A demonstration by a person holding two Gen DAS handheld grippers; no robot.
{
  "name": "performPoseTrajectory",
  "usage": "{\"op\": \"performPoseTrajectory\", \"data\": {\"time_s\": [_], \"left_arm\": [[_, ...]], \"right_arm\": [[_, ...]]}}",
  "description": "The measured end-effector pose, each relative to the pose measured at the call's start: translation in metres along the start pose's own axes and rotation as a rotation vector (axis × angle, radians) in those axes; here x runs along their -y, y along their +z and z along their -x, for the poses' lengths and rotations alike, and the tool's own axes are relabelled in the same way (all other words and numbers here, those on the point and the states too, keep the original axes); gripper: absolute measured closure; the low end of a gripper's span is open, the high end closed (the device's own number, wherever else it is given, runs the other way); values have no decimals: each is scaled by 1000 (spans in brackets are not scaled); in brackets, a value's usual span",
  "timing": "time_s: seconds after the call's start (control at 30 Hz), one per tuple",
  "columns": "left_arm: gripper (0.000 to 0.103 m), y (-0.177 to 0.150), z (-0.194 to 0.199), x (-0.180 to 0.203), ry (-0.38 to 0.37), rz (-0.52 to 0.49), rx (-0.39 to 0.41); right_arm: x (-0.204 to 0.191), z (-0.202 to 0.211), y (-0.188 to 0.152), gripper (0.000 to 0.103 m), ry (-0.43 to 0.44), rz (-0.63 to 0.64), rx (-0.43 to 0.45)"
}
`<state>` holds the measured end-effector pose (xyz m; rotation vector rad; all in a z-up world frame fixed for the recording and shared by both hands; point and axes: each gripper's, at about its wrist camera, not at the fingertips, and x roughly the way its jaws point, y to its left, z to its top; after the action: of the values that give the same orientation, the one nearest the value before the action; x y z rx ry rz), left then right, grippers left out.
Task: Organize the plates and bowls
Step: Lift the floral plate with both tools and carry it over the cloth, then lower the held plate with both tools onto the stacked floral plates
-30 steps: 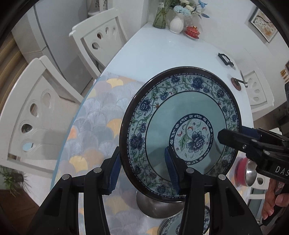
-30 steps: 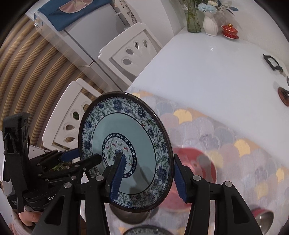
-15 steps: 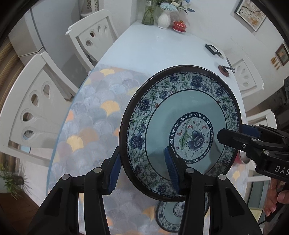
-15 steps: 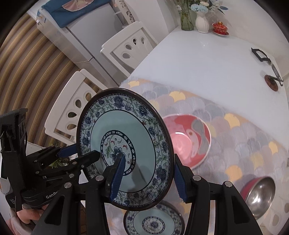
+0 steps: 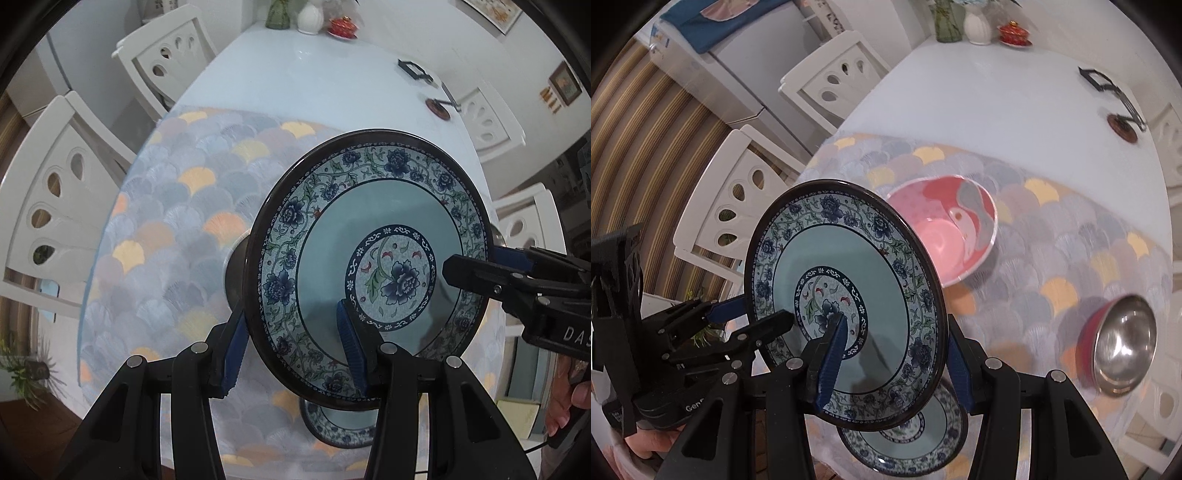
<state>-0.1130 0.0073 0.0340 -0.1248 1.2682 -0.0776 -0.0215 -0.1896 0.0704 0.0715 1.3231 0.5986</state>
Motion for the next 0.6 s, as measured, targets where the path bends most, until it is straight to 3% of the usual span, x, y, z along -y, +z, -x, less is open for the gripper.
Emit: {"op": "performPoseTrajectory", "data": {"time_s": [0.6], "left_arm": [[59,-31,-22,23,-38,-28,-84]], "right_arm": [[33,-5,-46,52,5,-98,-77]]}}
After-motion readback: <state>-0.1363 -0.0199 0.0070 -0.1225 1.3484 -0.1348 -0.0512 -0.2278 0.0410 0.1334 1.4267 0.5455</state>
